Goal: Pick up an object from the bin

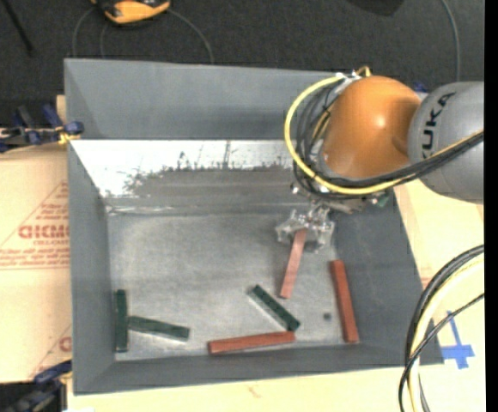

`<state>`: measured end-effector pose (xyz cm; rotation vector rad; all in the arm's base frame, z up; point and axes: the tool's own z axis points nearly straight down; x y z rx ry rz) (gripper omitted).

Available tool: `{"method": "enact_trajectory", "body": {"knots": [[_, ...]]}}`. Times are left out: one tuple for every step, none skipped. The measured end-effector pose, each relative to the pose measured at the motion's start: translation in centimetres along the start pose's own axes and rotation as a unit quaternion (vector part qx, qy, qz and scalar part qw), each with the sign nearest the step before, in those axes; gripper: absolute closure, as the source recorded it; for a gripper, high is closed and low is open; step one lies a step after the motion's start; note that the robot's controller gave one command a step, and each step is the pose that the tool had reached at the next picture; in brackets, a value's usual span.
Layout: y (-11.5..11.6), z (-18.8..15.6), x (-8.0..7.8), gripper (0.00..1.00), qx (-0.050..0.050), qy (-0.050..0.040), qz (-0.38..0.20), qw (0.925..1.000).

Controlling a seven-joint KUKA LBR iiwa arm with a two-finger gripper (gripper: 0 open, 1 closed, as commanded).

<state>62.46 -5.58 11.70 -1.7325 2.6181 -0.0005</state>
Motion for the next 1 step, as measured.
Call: {"method": "enact_trajectory", "body": {"knots": [[-0.08, -1.22, -0.02, 1.0, 0.002, -0.0006, 0.0, 1.0]]}}
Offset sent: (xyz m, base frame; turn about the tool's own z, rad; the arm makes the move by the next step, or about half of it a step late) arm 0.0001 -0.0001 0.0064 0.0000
